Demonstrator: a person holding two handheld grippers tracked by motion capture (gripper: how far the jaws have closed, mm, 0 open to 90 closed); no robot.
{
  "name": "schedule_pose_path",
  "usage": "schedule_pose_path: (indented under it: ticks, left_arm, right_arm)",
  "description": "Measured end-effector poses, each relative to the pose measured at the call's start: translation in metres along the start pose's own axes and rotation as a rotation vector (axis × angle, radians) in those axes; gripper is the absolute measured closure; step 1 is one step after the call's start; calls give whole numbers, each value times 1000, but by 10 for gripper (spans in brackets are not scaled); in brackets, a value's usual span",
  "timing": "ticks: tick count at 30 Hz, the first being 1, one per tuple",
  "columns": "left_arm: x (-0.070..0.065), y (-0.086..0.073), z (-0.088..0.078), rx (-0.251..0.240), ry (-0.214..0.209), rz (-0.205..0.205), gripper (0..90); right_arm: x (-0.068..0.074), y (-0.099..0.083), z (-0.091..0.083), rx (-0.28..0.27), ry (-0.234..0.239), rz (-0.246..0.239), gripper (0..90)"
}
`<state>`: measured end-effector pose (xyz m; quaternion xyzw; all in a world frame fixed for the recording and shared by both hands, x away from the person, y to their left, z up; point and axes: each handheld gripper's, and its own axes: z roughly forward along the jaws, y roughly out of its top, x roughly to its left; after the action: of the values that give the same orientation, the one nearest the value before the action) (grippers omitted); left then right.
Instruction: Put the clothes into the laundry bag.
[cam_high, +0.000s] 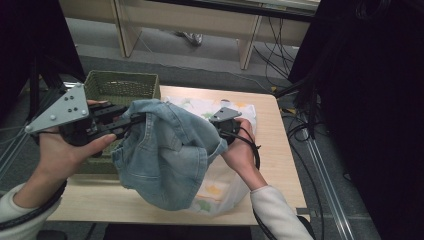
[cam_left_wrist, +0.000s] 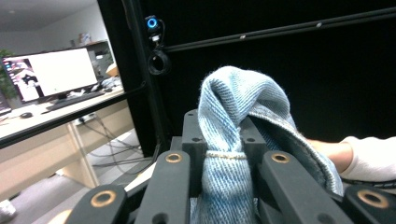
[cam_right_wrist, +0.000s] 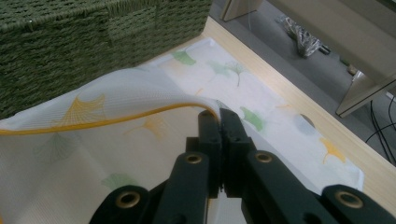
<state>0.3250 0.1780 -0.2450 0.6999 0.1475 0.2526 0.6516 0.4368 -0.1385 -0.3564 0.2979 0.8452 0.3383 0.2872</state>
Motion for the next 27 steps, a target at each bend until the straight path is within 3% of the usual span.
schedule_pose_path:
  ticks: [10, 11, 13, 24, 27]
  left_arm:
    - [-4, -22, 13, 181, -28, 8, 775]
    - [-5, -23, 15, 191, -32, 9, 775]
    - [-8, -28, 22, 217, -43, 11, 775]
    - [-21, -52, 59, 327, -45, -1, 774]
    - [-27, -55, 69, 351, -31, 30, 774]
  right_arm:
    - [0, -1, 1, 0, 14, 28, 900]
    - [1, -1, 0, 5, 12, 49, 900]
    - [-1, 0, 0, -13, 15, 25, 900]
    - [3, 5, -8, -81, 1, 55, 900]
    - [4, 8, -11, -94, -4, 53, 900]
